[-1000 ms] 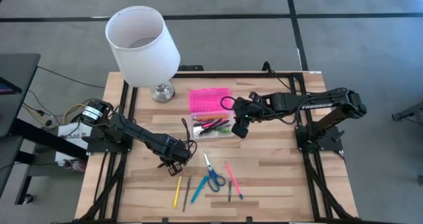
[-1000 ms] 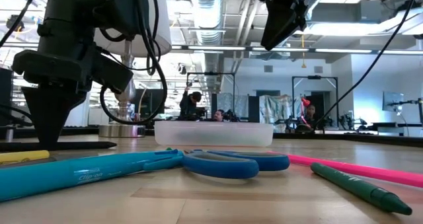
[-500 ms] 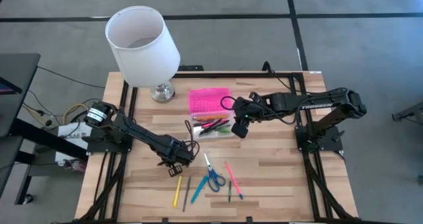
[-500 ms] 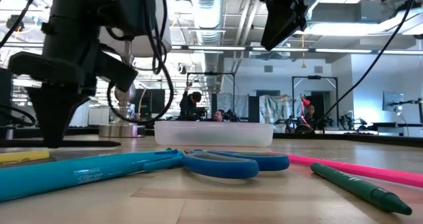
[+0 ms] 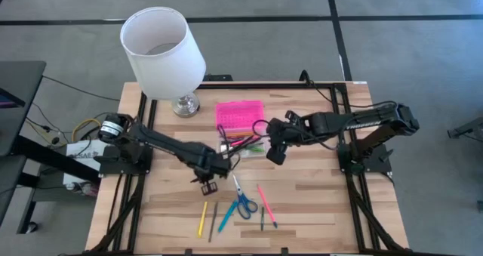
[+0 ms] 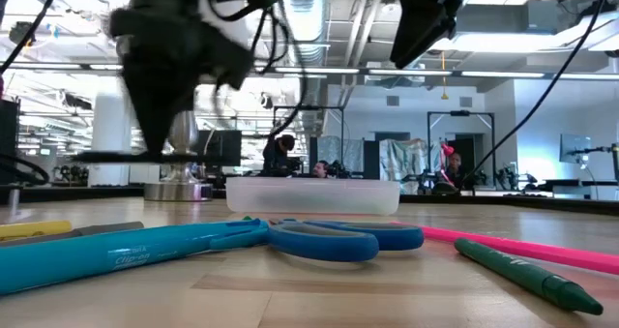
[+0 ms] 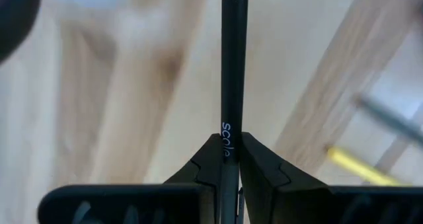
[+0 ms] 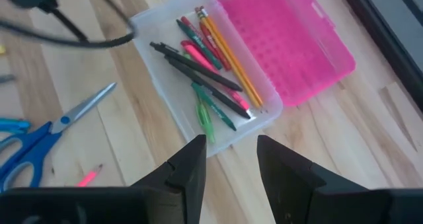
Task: Pick & place school supplies into a supply box
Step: Put the black pen into the supply box
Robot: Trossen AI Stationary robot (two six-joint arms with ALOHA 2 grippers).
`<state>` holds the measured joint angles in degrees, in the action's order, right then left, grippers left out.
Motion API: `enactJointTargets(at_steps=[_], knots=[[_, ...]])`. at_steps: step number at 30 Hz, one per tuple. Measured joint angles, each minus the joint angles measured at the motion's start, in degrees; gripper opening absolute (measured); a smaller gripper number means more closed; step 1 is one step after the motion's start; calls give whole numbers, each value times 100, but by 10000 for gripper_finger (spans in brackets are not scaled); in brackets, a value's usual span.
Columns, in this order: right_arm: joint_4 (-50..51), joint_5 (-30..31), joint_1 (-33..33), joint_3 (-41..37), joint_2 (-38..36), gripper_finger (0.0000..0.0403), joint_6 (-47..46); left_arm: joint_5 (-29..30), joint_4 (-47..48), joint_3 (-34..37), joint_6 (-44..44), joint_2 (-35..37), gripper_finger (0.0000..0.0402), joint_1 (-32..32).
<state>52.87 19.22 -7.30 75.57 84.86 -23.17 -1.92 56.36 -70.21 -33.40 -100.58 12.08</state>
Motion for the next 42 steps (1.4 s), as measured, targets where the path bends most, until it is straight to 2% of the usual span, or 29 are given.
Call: enactJointTargets(at_steps=[4, 7, 12, 16, 30, 34, 42], knots=[[203, 190, -231, -2, 0, 127, -188, 251, -191, -322, 503, 7, 26, -472], [309, 327, -385, 1, 0, 127, -337, 324, -740, -362, 900, 9, 26, -951], [379, 518, -591, -2, 0, 127, -621, 48, -1637, -362, 1243, 9, 25, -1687], [395, 597, -706, -1, 0, 127, -763, -85, -1718, -410, 1554, 9, 26, -2048], [369, 645, -769, -1, 0, 127, -1140, 289, -2044, -416, 2564, 11, 26, -2232], [366, 645, -769, 0, 0, 127, -1142, 291, -2053, -416, 2714, 4, 27, -2232], [329, 625, -773, 1, -2, 127, -1161, 40, -2247, -423, 2845, -497, 27, -2167]])
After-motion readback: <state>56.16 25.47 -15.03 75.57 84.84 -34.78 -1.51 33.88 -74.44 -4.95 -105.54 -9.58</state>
